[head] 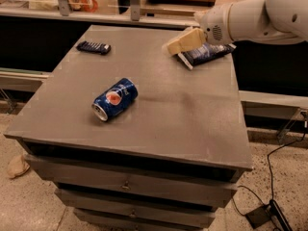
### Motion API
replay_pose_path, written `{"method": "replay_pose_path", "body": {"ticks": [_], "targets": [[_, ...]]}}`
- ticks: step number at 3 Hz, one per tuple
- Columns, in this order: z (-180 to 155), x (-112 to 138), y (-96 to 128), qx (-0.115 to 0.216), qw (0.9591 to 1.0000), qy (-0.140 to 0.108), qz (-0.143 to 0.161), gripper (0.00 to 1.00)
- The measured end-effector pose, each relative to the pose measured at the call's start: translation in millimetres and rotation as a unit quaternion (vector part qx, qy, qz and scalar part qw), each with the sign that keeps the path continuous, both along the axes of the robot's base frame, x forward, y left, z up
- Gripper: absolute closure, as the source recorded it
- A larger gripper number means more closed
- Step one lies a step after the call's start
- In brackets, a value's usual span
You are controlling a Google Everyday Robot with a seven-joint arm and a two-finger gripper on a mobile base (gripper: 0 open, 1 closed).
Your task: Move rxbar blueberry near pepsi can
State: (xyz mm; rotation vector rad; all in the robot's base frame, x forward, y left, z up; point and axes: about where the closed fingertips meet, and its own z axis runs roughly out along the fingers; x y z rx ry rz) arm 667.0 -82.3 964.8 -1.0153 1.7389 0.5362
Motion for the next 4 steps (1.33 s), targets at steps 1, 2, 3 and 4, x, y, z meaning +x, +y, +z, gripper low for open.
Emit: {"method": "replay_pose_path", "body": {"ticks": [1,2,3,4], "targets": [[-3.4,-0.1,6.9,0.006,0.9999,-0.011,-0.002,0.00],[-19.8,10.5,15.9,-0.002,0.9993,-0.032,-0.018,0.00],[-45.0,37.3,23.8,-0.002,0.9985,-0.045,-0.031,0.00],[-66.3,67.8,31.3,0.000,0.9990,-0.030,-0.034,0.00]]}}
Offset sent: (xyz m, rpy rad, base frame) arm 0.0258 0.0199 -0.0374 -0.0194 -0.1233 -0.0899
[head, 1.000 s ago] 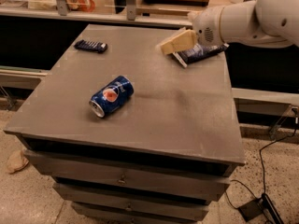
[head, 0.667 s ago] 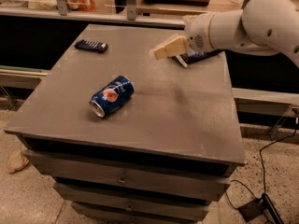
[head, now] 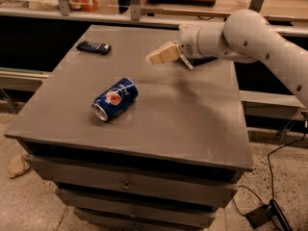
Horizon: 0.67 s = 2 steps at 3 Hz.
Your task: Move rxbar blueberry near pepsi can
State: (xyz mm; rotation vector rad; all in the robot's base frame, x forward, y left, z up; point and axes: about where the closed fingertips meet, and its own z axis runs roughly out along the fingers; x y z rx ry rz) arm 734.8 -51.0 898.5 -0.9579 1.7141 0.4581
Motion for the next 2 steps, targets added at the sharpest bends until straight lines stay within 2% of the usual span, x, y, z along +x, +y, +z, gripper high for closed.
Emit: {"method": "replay_pose_path", "body": {"ticks": [1,2], "targets": [[-13.9,28.1,13.9,0.004,0.9995,0.025,0.020,0.00],[-18.9,52.6,45.8,0.004,0.9970,0.042,0.066,0.00]]}}
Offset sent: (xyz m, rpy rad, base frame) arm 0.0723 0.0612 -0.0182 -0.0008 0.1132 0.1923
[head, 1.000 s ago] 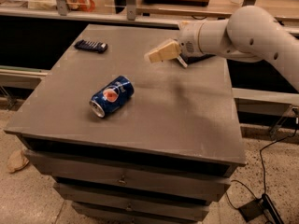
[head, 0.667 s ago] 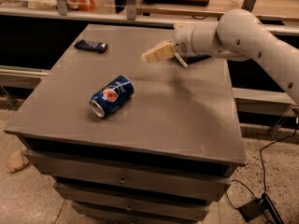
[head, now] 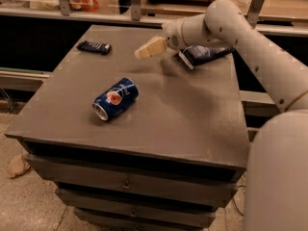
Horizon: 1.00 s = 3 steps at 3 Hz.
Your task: Move rxbar blueberry near pepsi can
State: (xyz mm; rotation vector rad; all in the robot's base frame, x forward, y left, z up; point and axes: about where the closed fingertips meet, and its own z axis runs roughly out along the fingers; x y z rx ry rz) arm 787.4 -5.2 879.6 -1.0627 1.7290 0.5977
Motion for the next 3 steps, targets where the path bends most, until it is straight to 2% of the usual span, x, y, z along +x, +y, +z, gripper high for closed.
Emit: {"method": "replay_pose_path", "body": {"ticks": [1,2,3], "targets": [[-0.7,9.7,25.9,0.003,0.9995,-0.002,0.031,0.00],[-8.9,19.6,60.2,-0.010,0.9985,-0.005,0.053,0.00],[-17.7,24.9,82.2,-0.031,0.9985,-0.001,0.045,0.00]]}}
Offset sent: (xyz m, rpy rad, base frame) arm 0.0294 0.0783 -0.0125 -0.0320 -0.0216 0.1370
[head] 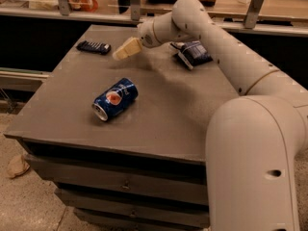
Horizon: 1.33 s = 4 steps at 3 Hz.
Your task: Move rxbar blueberry near pepsi can
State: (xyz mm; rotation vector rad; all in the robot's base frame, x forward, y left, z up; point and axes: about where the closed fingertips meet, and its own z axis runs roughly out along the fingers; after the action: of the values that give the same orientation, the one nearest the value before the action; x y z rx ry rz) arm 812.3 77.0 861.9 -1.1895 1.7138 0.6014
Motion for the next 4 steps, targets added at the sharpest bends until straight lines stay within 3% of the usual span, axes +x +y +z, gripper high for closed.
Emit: {"method": "replay_pose_path", "body": {"ticks": [1,2,4], "targets": [[-9.8,8.8,17.3,-0.036,0.9990,0.008,-0.024,0.00],[-12.6,13.1,24.0,-0.044,0.9983,0.026,-0.026,0.00],[-15.2,14.3,49.1,-0.029,0.9984,0.045,0.018,0.00]]}}
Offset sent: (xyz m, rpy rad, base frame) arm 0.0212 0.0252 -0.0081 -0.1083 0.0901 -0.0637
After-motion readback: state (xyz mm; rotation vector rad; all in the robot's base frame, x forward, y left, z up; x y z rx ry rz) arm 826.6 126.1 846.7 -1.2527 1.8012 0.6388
